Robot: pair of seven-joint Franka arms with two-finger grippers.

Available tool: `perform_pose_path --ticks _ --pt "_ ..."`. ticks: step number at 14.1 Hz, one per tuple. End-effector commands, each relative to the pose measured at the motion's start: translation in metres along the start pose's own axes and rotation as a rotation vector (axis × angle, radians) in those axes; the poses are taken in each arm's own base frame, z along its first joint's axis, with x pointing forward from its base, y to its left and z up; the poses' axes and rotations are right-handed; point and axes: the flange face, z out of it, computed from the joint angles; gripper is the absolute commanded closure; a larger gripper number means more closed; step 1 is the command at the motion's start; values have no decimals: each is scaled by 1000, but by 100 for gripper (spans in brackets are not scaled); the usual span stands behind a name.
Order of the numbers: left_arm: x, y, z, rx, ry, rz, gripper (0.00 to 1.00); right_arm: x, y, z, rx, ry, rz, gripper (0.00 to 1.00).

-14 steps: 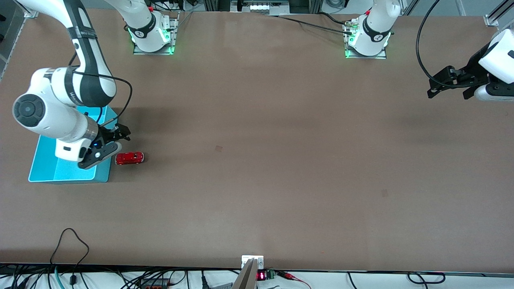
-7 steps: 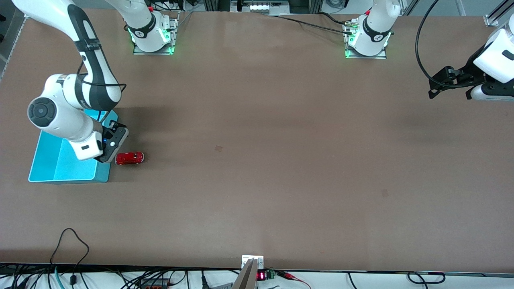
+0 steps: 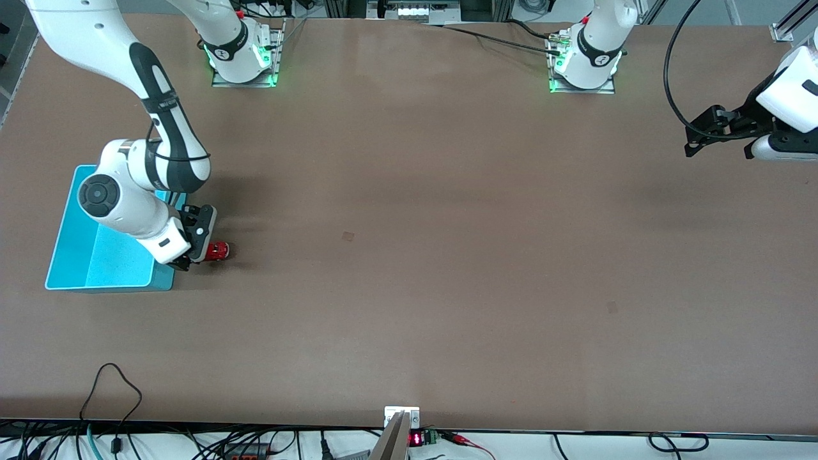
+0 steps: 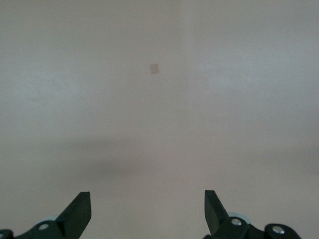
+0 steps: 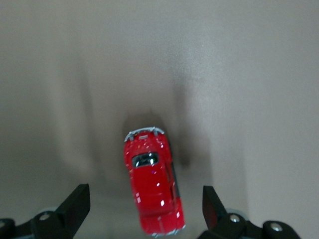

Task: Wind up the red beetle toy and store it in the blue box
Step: 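Close the right gripper on the red car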

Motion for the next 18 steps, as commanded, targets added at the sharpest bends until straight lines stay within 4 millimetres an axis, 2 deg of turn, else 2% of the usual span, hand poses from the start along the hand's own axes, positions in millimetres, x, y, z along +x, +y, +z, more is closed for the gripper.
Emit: perform_pose_path --ticks 1,5,8,9,10,11,12,13,15,18 --pt "2 -3 -5 2 0 16 0 0 1 11 -13 2 -86 0" --pt "2 -3 -5 2 -2 14 0 1 -3 32 13 -2 -118 0" --pt "2 -4 -5 2 -2 13 0 -1 -5 37 25 -2 -115 0" --pt "2 -4 -5 2 -2 11 0 0 -6 38 31 -4 -118 6" --pt "2 -4 -5 2 -2 11 0 1 -6 39 34 -8 -138 29" --pt "2 -4 -5 2 -2 11 0 1 -6 38 33 -7 -161 65" --pt "2 -4 -5 2 -2 11 0 2 -4 34 25 -6 -163 75" --pt "2 -4 -5 2 -4 11 0 1 -1 30 16 -6 -161 82" --pt "2 -4 -5 2 -4 10 0 4 6 11 -19 0 -161 89" --pt "2 -4 -5 2 -5 11 0 24 12 -50 -113 40 -152 89"
